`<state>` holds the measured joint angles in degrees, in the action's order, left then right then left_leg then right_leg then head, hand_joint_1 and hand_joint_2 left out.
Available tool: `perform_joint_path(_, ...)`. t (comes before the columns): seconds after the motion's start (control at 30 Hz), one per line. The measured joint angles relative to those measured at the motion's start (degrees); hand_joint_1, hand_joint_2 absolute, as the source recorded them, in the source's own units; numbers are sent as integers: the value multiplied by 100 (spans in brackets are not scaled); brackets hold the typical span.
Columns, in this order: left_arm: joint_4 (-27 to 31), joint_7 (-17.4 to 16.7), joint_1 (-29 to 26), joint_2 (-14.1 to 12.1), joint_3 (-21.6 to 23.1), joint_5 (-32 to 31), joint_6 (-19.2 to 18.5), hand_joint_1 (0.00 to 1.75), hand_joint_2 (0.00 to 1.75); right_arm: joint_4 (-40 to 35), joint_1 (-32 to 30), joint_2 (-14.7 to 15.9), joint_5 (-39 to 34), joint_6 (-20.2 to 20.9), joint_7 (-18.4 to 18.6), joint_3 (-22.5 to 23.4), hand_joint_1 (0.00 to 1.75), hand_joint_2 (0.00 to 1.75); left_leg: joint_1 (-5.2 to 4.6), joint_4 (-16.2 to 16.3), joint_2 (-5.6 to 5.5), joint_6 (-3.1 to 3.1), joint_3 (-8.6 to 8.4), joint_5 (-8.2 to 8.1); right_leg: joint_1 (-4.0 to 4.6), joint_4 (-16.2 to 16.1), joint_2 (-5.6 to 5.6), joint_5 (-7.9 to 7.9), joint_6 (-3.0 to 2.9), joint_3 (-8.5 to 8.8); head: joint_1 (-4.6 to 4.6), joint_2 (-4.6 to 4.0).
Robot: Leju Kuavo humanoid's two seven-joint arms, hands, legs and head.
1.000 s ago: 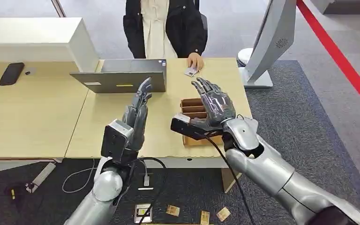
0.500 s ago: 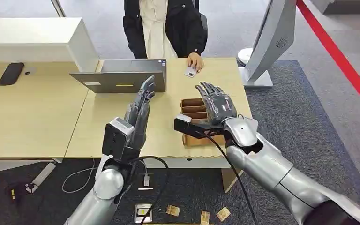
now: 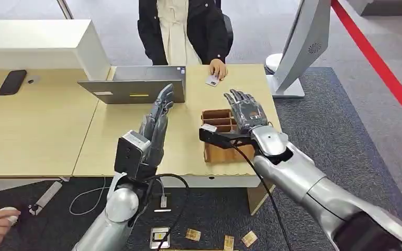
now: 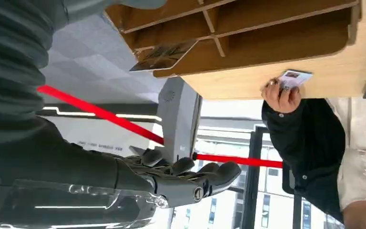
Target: Pass the card to the sensor for recognition and then transmit it.
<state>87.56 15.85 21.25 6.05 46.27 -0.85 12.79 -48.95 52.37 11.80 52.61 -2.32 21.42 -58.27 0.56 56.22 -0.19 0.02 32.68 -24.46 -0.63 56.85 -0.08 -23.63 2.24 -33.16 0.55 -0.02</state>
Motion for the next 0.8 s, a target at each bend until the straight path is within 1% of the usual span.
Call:
perform_joint_path(0.27, -13, -17, 9, 0, 0, -24, 173, 0, 0, 728, 189, -79, -31, -92, 83, -127, 0, 175, 0, 0, -1, 0, 0, 0, 0, 0, 0, 0, 0, 1, 0, 0)
perform_joint_path(0.47, -13, -17, 9, 0, 0, -26, 175, 0, 0, 1064, 256, -129, -33, -96, 85, -162, 0, 175, 0, 0, -1, 0, 0, 0, 0, 0, 0, 0, 0, 0, 0, 0)
perform_joint_path(0.67, -13, -77, 8, 0, 0, -59, 221, 0, 0, 1346, 307, -144, -166, -83, 208, -186, 0, 175, 0, 0, -1, 0, -1, 0, 0, 0, 0, 0, 0, 0, 0, 0)
perform_joint_path(0.8, -13, -87, 8, -2, 0, -74, 256, 0, 0, 1541, 307, -131, -284, -173, 223, -186, 0, 175, 0, 0, 0, 0, -1, 0, 0, 0, 0, 0, 0, 0, 0, 0)
